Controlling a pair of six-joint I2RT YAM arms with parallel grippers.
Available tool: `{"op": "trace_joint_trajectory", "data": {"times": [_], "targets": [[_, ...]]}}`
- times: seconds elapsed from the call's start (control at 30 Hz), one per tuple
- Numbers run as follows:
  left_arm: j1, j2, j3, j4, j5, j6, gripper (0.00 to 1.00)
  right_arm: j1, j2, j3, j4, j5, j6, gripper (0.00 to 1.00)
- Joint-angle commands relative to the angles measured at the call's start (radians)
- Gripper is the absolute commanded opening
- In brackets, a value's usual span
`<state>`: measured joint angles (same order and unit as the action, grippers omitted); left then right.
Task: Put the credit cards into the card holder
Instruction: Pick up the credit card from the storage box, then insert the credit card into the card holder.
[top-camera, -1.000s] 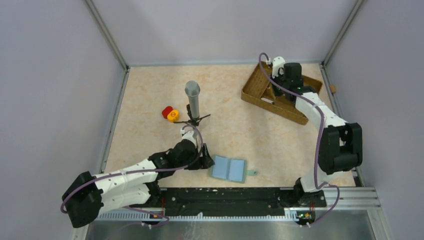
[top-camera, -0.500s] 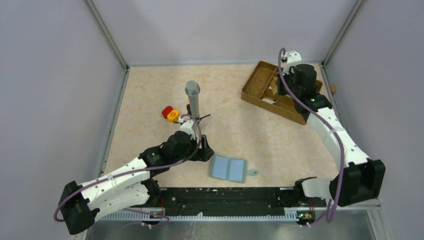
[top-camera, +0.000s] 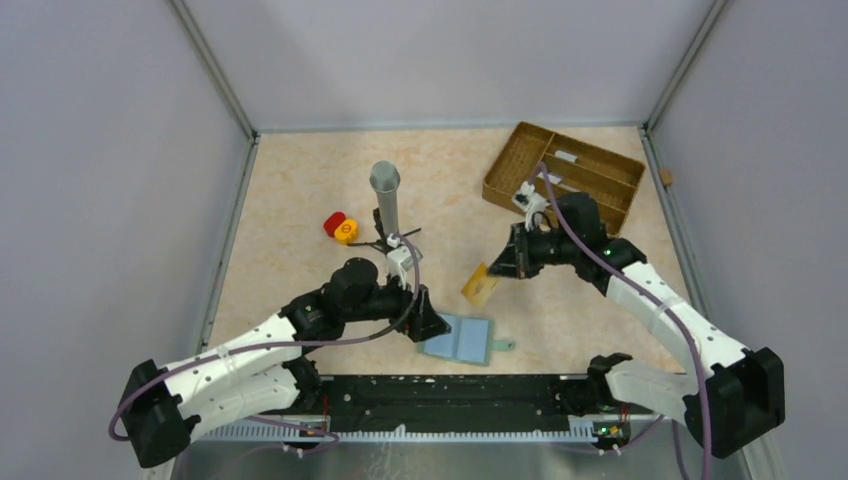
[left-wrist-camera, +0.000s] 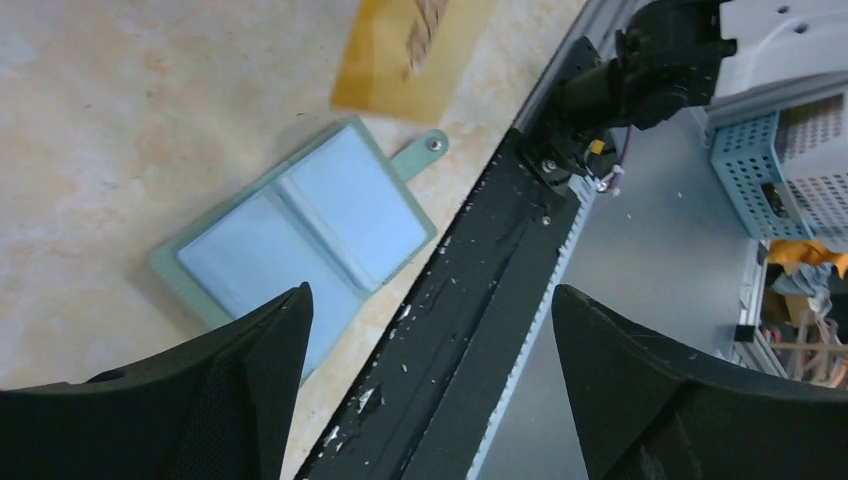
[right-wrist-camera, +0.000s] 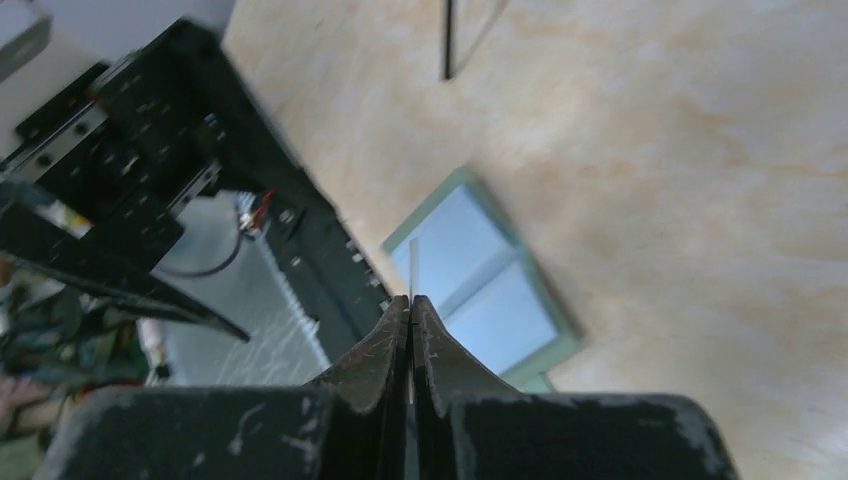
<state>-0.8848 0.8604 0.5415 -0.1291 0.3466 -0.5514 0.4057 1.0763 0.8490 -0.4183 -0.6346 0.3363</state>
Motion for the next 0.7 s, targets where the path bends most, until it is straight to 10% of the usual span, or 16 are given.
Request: {"op": "trace_joint_trajectory", "data": {"times": [0.0, 0.23, 0.67], "targets": [[-0.002, 0.017, -0.022, 0.155, 0.155, -0.004, 0.92, 0.107, -0.003, -0.014, 0.065, -0.253, 0.080, 0.00], [-0.002, 0.033, -0.013, 0.092, 0.132, 0.003, 0.89, 0.190, 0.049, -0.048, 0.234, -0.433, 0.141, 0.00], [-0.005, 0.035, -0.131, 0.417, 0.316, -0.178, 0.13, 0.236, 0.112, -0.028, 0.251, -0.446, 0.102, 0.00]]}}
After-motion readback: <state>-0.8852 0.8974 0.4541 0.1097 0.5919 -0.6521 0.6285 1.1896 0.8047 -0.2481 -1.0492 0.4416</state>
